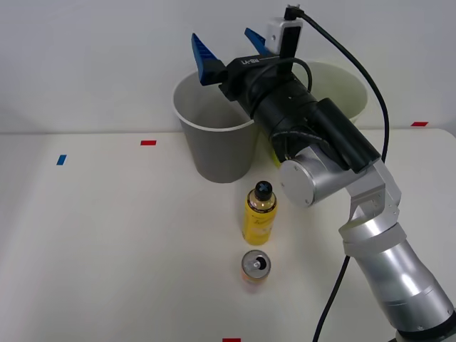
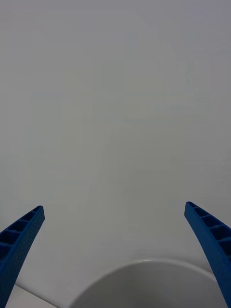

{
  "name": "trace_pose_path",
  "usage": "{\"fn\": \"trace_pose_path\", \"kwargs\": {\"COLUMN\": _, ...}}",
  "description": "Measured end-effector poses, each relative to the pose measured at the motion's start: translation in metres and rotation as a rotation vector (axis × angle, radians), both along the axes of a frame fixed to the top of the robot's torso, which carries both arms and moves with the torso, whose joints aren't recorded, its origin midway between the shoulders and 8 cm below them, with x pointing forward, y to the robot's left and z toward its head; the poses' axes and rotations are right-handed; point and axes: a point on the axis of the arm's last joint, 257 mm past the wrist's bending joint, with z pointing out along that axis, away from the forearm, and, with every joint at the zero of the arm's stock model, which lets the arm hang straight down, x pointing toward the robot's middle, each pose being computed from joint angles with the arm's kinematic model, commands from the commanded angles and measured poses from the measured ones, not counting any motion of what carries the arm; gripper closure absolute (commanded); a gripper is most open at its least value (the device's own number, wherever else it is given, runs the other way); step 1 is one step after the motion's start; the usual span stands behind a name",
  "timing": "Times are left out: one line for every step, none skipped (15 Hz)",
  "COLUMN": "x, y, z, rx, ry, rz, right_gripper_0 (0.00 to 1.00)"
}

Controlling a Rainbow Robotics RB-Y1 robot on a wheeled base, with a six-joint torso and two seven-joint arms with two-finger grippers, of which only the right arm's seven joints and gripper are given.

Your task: Put cans in the gray bin, plastic bottles in the light green bin

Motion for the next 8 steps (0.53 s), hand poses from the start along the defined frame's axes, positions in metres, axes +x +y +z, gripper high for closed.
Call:
{"fn": "trace_pose_path", "kwargs": {"x": 0.000, "y": 0.000, "z": 0.001, "rx": 0.002, "ry": -0.002, "rz": 0.001, "right_gripper_0": 0.00}}
{"fn": "trace_pose_path", "kwargs": {"x": -0.001, "y": 0.000, "z": 0.002, "rx": 0.004, "ry": -0.003, "rz": 0.002, "right_gripper_0": 0.00}}
{"fn": "trace_pose_path", "kwargs": {"x": -0.001, "y": 0.001, "z": 0.003, "rx": 0.006, "ry": -0.005, "rz": 0.004, "right_gripper_0": 0.00}}
{"fn": "trace_pose_path", "kwargs": {"x": -0.003, "y": 0.000, "z": 0.005, "rx": 0.009, "ry": -0.009, "rz": 0.006, "right_gripper_0": 0.00}}
{"fn": "trace_pose_path", "kwargs": {"x": -0.004, "y": 0.000, "z": 0.008, "rx": 0.014, "ry": -0.012, "rz": 0.010, "right_gripper_0": 0.00}}
{"fn": "trace_pose_path", "kwargs": {"x": -0.005, "y": 0.000, "z": 0.010, "rx": 0.020, "ry": -0.014, "rz": 0.014, "right_gripper_0": 0.00}}
{"fn": "trace_pose_path", "kwargs": {"x": -0.006, "y": -0.001, "z": 0.012, "rx": 0.026, "ry": -0.013, "rz": 0.016, "right_gripper_0": 0.00}}
{"fn": "trace_pose_path", "kwargs": {"x": -0.006, "y": -0.001, "z": 0.013, "rx": 0.032, "ry": -0.013, "rz": 0.018, "right_gripper_0": 0.00}}
